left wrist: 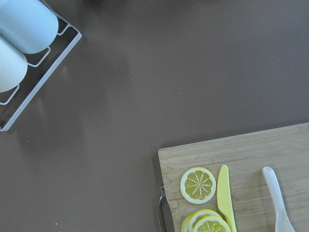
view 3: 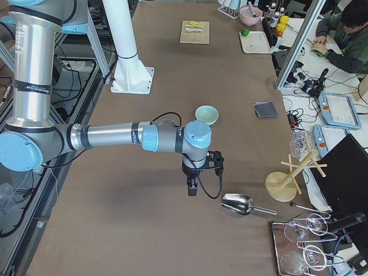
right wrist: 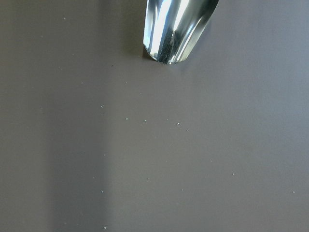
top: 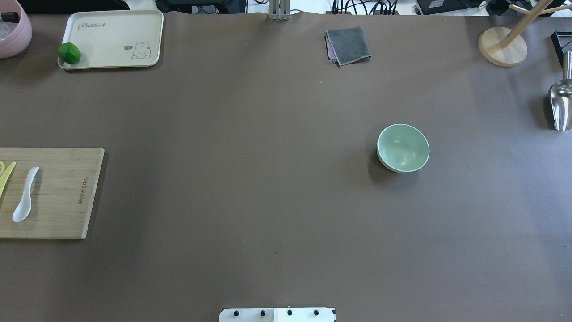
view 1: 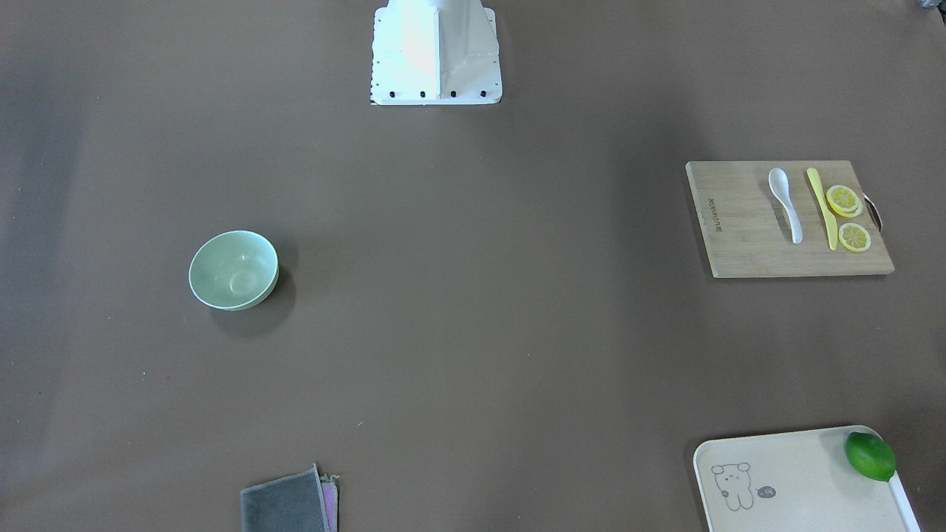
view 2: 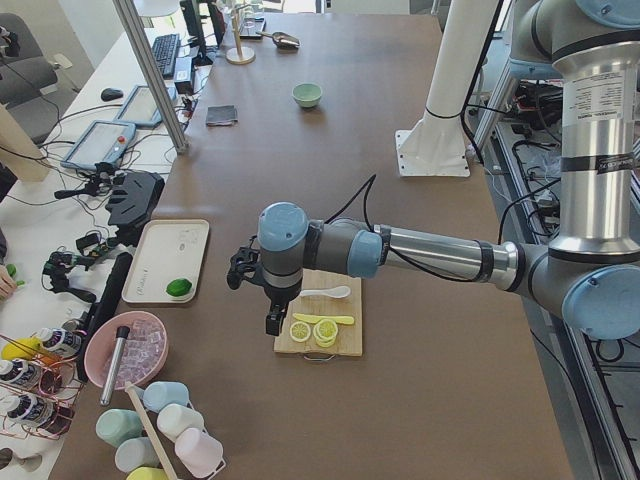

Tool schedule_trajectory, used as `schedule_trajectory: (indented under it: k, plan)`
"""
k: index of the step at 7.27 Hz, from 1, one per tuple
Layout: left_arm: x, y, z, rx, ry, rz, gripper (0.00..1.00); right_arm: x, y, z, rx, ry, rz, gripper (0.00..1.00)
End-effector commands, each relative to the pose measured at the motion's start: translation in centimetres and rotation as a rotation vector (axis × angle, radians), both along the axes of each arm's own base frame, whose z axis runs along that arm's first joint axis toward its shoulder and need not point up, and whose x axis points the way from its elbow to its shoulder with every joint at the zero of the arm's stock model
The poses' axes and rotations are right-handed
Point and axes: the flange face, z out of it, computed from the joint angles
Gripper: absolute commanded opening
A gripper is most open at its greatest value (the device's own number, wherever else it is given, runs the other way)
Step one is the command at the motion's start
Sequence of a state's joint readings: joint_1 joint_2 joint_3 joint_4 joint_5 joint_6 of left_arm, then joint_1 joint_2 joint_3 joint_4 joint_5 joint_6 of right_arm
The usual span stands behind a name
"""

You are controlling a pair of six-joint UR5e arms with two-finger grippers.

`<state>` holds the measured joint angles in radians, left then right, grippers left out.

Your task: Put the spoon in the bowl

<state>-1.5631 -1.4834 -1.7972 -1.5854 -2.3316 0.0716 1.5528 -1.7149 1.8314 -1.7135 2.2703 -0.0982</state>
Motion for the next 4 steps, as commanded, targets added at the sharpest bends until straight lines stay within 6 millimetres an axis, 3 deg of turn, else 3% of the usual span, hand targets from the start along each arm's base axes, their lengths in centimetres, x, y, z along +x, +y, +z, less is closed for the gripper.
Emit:
schedule_trajectory:
  k: [1,3,4]
  plan:
    - [0.0,0.3,-0.3,0.013,0.000,0.001,0.98,0.0,-0.1,-1.3,0.035,0.001,-0.010,1.00]
    - [0.0,0.3,-0.5,0.016,0.000,0.001,0.98,0.0,-0.7,-4.5,0.115,-0.001,0.000,1.00]
    - [0.0,0.2,-0.8,0.023,0.001,0.002,0.98,0.0,-1.3,-7.8,0.220,-0.003,0.000,1.00]
